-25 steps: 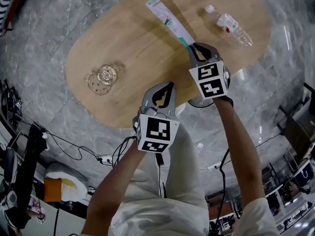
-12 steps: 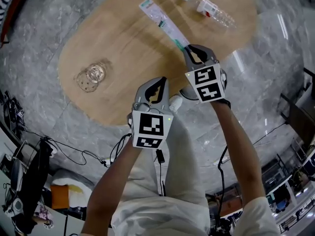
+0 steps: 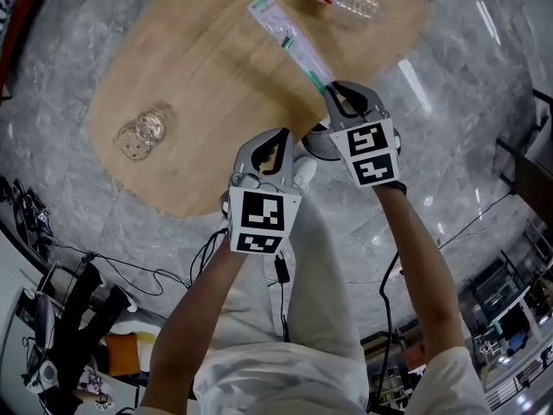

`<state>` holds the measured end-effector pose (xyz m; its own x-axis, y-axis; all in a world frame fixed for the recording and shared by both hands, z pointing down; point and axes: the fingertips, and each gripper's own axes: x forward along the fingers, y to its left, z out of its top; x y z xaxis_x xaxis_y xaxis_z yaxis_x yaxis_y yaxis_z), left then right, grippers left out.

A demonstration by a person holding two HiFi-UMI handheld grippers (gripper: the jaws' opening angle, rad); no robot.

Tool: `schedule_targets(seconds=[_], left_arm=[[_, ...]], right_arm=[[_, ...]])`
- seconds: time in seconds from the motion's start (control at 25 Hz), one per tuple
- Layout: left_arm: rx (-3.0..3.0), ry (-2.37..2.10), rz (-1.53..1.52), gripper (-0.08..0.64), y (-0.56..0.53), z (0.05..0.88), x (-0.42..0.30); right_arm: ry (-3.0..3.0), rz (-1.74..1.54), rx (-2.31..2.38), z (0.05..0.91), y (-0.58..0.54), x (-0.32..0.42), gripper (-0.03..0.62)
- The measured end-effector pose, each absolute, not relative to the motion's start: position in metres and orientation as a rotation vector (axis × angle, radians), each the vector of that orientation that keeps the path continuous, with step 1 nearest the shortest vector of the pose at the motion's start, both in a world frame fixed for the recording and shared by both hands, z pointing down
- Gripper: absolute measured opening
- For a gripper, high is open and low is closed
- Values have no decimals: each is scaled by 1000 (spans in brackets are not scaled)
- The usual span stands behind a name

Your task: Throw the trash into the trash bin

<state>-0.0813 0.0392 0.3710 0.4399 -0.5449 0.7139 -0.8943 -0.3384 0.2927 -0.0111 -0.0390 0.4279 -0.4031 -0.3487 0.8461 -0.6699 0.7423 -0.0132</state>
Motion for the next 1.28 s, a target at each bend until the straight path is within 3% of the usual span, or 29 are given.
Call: schedule_targets(seconds=[0.64,1.28], left_arm=[[2119,-1087,745,0,69,372,7],[2139,-986,825,0,105,411,63]], right_arm=[[-1997,531,957,408,24,102,67],[-1876,726,1086,453,95,184,67]])
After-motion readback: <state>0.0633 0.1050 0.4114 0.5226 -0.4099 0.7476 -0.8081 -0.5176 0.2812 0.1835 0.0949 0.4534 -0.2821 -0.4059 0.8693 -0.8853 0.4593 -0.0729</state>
